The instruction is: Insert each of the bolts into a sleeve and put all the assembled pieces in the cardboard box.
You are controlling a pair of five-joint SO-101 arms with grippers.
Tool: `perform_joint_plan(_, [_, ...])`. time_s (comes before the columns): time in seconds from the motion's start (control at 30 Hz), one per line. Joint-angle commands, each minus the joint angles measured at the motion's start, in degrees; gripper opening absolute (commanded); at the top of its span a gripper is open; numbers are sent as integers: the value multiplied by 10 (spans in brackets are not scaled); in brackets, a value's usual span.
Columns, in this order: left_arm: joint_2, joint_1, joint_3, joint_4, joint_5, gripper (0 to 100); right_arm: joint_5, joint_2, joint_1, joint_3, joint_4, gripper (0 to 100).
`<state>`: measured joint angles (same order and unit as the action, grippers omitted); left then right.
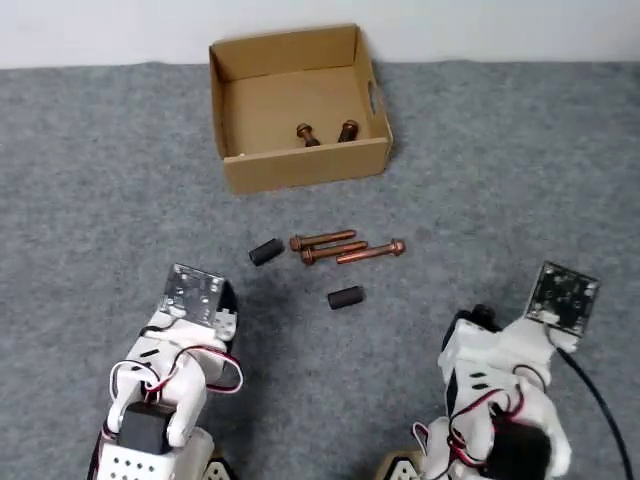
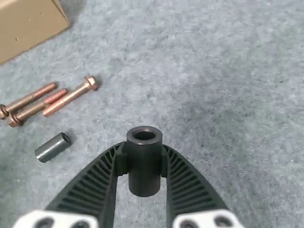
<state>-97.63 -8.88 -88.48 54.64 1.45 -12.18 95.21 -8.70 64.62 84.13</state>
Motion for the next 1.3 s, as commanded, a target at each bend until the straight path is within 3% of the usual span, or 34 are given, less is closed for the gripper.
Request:
perform_joint_plan(0.0, [54, -33, 79, 12, 34, 51, 7, 51, -7, 19, -13, 8])
perform_joint_plan(0.27, [398, -112, 335, 13, 35, 51, -59, 87, -7, 21, -8, 8])
perform_joint_plan(0.63, [782, -201, 600, 12, 40, 7, -60, 87, -8, 23, -7, 8])
perform_joint_plan(1.0, [1079, -216, 840, 21, 122, 9, -61, 87, -8, 25, -8, 8])
perform_joint_plan(1.27, [1219, -216, 1017, 113, 133, 152, -61, 87, -8, 25, -8, 8])
